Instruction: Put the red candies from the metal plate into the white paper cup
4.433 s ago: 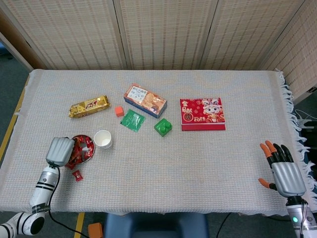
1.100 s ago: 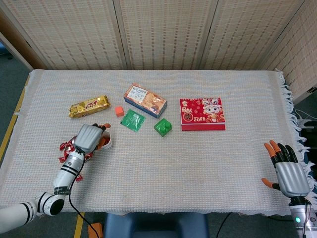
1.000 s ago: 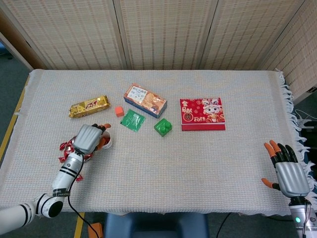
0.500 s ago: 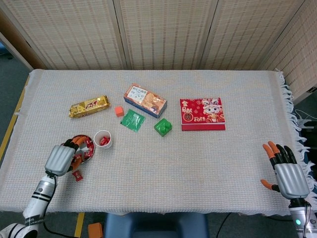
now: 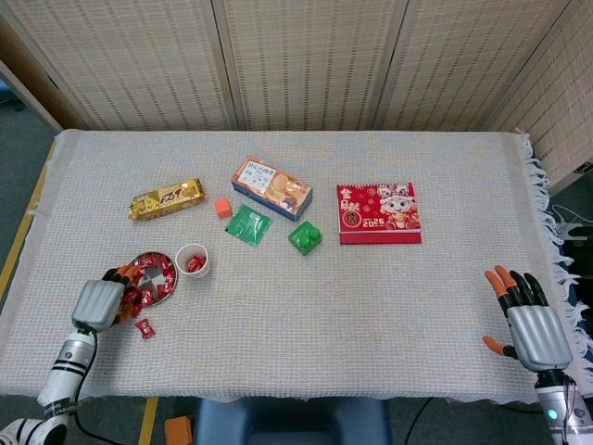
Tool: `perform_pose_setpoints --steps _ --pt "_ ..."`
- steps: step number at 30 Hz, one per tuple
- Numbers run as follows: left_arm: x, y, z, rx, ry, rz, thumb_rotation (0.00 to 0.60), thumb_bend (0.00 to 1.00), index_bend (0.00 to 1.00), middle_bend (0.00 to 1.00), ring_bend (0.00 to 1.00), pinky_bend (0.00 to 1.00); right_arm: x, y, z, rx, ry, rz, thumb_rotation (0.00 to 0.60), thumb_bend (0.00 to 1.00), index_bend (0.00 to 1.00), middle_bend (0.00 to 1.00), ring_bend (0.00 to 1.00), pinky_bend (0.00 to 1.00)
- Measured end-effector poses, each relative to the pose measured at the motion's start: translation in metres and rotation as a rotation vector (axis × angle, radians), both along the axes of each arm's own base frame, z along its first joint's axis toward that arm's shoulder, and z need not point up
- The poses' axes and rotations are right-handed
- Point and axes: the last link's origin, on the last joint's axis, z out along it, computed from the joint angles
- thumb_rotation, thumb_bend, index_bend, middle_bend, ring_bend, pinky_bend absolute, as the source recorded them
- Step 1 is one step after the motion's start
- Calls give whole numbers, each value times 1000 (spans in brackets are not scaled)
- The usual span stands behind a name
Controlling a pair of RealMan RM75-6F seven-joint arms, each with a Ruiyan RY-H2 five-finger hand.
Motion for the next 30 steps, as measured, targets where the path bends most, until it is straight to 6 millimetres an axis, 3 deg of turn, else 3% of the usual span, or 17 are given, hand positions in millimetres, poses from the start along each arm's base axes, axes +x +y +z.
perform_pose_setpoints --steps 12,30 --pt "-7 15 -12 -12 50 23 600 368 155 160 192 912 -1 0 0 -3 2 -6 600 15 0 0 0 0" --pt "3 21 -21 -41 99 7 600 366 216 204 234 913 -1 -1 -3 15 2 -10 600 24 0 0 0 0"
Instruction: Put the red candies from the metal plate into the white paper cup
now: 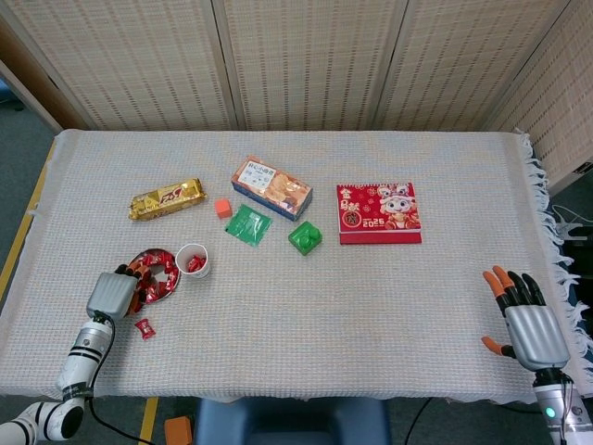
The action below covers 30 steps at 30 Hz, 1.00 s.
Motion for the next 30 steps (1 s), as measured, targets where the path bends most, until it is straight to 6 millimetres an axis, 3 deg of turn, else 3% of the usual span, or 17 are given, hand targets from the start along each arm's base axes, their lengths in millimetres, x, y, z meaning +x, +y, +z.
perform_pose_setpoints --steps 19,30 --pt "-2 1 -2 0 30 -5 600 364 373 322 364 946 0 0 0 1 1 0 600 24 0 0 0 0" --pt "0 1 -2 4 36 -11 600 365 470 452 482 979 -1 -2 -2 10 8 -6 600 24 0 0 0 0"
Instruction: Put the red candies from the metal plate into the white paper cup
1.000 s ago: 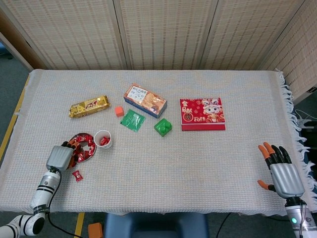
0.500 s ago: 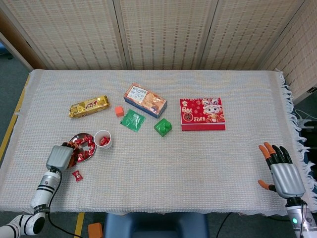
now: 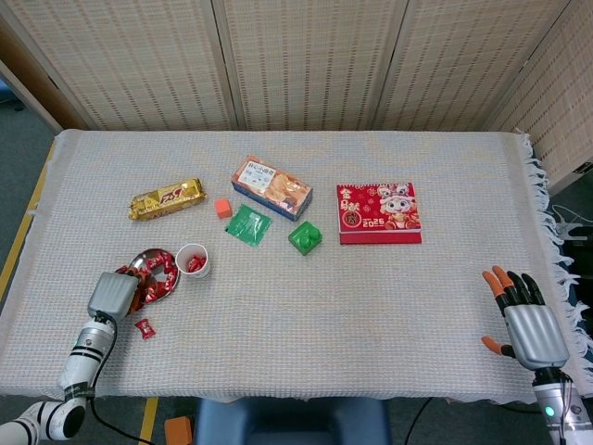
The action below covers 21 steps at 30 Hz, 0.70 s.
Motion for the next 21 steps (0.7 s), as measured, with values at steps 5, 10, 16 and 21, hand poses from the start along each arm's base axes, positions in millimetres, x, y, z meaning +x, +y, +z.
perform_pose_setpoints --steps 5,10,16,21 --pt "4 0 1 5 2 -8 600 373 522 531 524 992 0 -1 -3 12 6 -1 600 24 0 0 0 0" --pt "8 -1 2 14 0 -20 600 382 556 575 551 996 1 -1 -3 14 2 0 600 24 0 0 0 0" --pt "10 -3 4 25 -7 -30 600 387 589 616 570 996 0 -1 -2 14 -1 1 600 24 0 0 0 0" --pt "15 -6 6 28 -17 -52 600 388 603 627 584 996 2 2 0 9 -9 12 600 24 0 0 0 0"
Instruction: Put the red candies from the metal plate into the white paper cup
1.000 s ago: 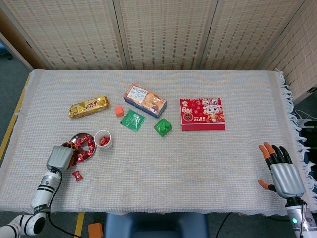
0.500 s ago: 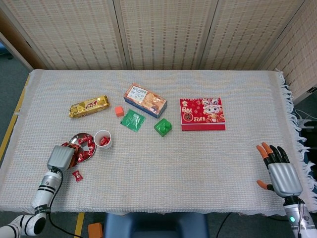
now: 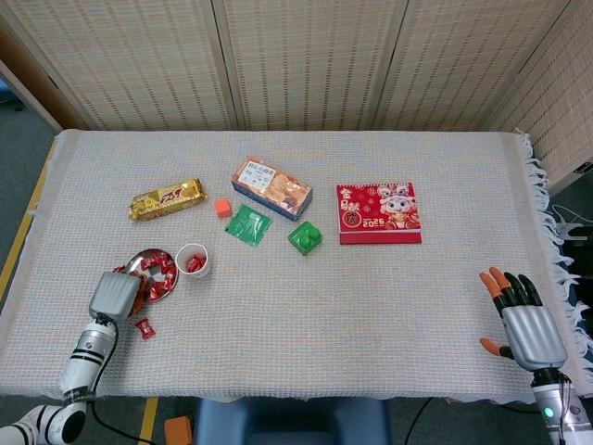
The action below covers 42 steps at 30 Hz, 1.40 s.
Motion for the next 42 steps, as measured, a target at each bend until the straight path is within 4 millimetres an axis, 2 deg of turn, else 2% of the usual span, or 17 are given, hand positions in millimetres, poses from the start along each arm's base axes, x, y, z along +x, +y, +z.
perform_pose_setpoints --steps 7,19,25,29,36,42 --pt "4 -2 4 14 -7 -18 600 387 605 628 585 995 0 2 3 -7 -5 2 600 24 0 0 0 0" --pt "23 -3 25 59 -59 -67 600 386 604 626 588 996 0 1 3 -6 -6 2 600 24 0 0 0 0" --pt "50 0 42 90 -113 -128 600 385 603 624 589 995 0 1 3 -5 -7 3 600 24 0 0 0 0" --pt "80 11 49 107 -127 -194 600 386 603 622 588 995 0 0 2 -2 -8 1 600 24 0 0 0 0" --pt "118 31 37 74 -112 -256 600 388 603 623 588 995 -2 0 5 -15 -11 -4 600 24 0 0 0 0" --pt "124 36 16 31 -100 -251 600 388 603 622 588 995 -3 1 8 -21 -13 -7 600 24 0 0 0 0"
